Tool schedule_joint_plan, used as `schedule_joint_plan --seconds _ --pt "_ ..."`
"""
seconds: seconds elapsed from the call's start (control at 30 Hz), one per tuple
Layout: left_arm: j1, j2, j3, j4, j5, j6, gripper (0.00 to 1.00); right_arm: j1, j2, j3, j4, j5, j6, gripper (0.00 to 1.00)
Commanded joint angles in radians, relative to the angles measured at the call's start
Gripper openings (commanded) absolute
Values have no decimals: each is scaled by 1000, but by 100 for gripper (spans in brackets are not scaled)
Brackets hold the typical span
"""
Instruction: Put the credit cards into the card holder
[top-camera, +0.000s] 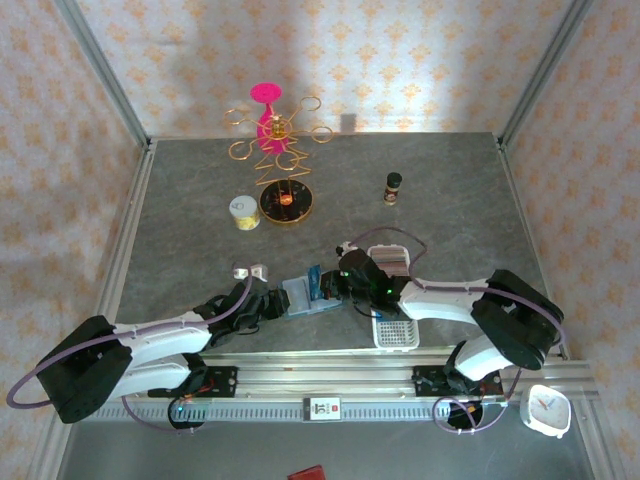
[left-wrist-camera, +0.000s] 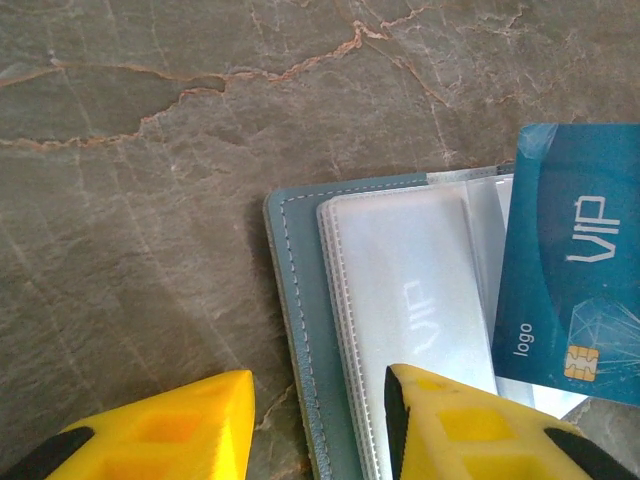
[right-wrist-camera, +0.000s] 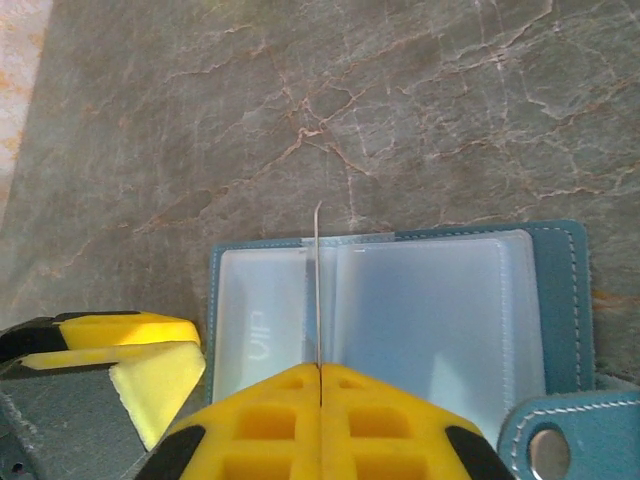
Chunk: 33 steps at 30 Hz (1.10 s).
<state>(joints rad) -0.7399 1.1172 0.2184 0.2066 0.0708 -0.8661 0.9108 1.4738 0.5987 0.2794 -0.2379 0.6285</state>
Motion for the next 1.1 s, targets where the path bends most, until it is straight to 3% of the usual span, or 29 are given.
schedule_joint_plan --seconds 0.0,1.07 --pt "-2 9 -2 23 0 -6 40 -7 6 17 40 -3 10 0" --pt "-3 -1 -17 28 0 -13 39 -13 20 -33 40 23 37 0"
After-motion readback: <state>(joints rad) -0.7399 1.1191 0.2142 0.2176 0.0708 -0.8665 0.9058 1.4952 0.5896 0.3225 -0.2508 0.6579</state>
